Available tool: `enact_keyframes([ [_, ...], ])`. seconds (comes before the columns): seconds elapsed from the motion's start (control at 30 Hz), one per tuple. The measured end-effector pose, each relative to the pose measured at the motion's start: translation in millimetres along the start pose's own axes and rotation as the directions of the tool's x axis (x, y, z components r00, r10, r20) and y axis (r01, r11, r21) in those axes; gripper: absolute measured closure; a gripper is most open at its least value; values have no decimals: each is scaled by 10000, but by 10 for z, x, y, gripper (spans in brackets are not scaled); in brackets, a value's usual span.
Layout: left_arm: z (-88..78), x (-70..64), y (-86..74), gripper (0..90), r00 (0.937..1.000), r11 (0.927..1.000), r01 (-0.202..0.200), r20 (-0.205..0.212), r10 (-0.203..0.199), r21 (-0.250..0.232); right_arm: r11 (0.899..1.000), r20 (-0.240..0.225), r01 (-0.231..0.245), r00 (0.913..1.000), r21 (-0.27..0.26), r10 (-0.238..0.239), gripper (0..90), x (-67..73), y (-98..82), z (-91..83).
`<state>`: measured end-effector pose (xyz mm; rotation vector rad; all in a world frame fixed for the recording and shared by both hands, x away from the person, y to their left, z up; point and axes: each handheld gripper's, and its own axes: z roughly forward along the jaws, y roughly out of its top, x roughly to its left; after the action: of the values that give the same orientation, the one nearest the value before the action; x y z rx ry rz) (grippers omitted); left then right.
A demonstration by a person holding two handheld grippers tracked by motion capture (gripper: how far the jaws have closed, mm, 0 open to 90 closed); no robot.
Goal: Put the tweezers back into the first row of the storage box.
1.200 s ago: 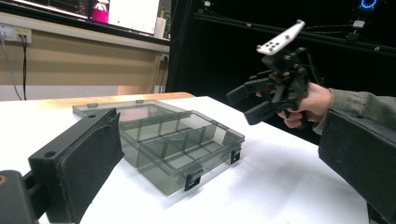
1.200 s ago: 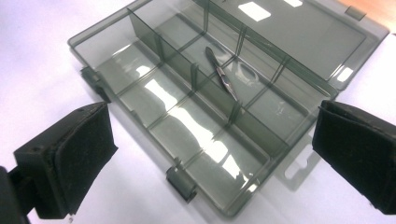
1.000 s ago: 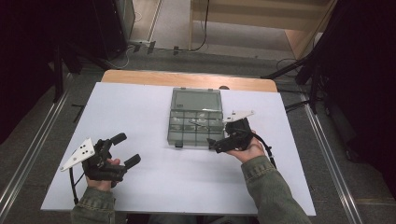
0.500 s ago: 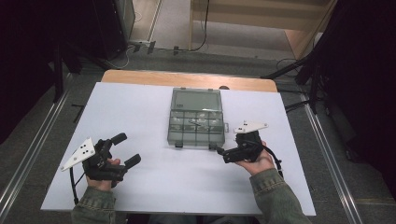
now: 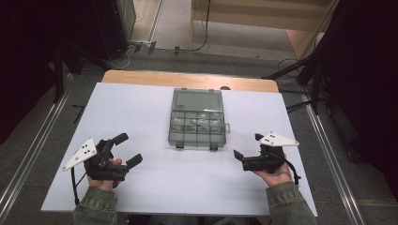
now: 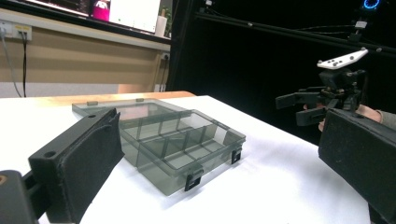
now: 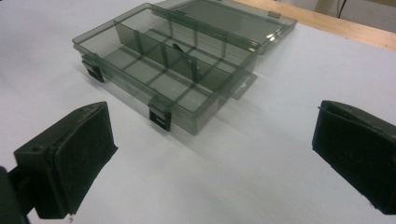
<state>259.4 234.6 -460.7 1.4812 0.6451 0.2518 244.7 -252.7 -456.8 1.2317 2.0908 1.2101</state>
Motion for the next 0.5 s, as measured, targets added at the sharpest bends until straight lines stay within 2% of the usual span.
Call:
enact_keyframes([
  [0.03, 0, 1, 0, 0, 10000, 10000, -1, -12, 1, 9, 10000, 0, 0, 10000, 0, 0, 0, 0, 0, 0],
  [0.1, 1, -2, 0, 0, 10000, 10000, -14, -9, 14, 2, 9986, 169, -154, 9997, -507, 163, 0, -69, -102, -85],
  [0.17, 5, -2, -2, 0, 10000, 10000, -36, 16, 36, 63, 9983, 213, -174, 9996, -550, 186, 0, -90, -122, -100],
  [0.27, 10, -8, -4, 0, 10000, 10000, -40, 18, 40, 74, 9946, 144, -493, 9986, -909, 508, 0, -151, -230, -166],
  [0.33, 10, -7, -4, 0, 10000, 10000, -25, -1, 25, 85, 9931, 174, -518, 9984, -1054, 539, 0, -179, -297, -207],
  [0.43, 10, -4, -4, 0, 10000, 9999, -15, -13, 15, 102, 9883, 228, -610, 9976, -1399, 649, 0, -222, -390, -267],
  [0.47, 11, -3, -4, 0, 10000, 9999, -18, 0, 18, 109, 9834, 267, -635, 9973, -1703, 690, 0, -248, -462, -307],
  [0.5, 13, -4, -5, 0, 10000, 9999, -12, 13, 12, 101, 9834, 267, -635, 9973, -1703, 690, 0, -248, -462, -307],
])
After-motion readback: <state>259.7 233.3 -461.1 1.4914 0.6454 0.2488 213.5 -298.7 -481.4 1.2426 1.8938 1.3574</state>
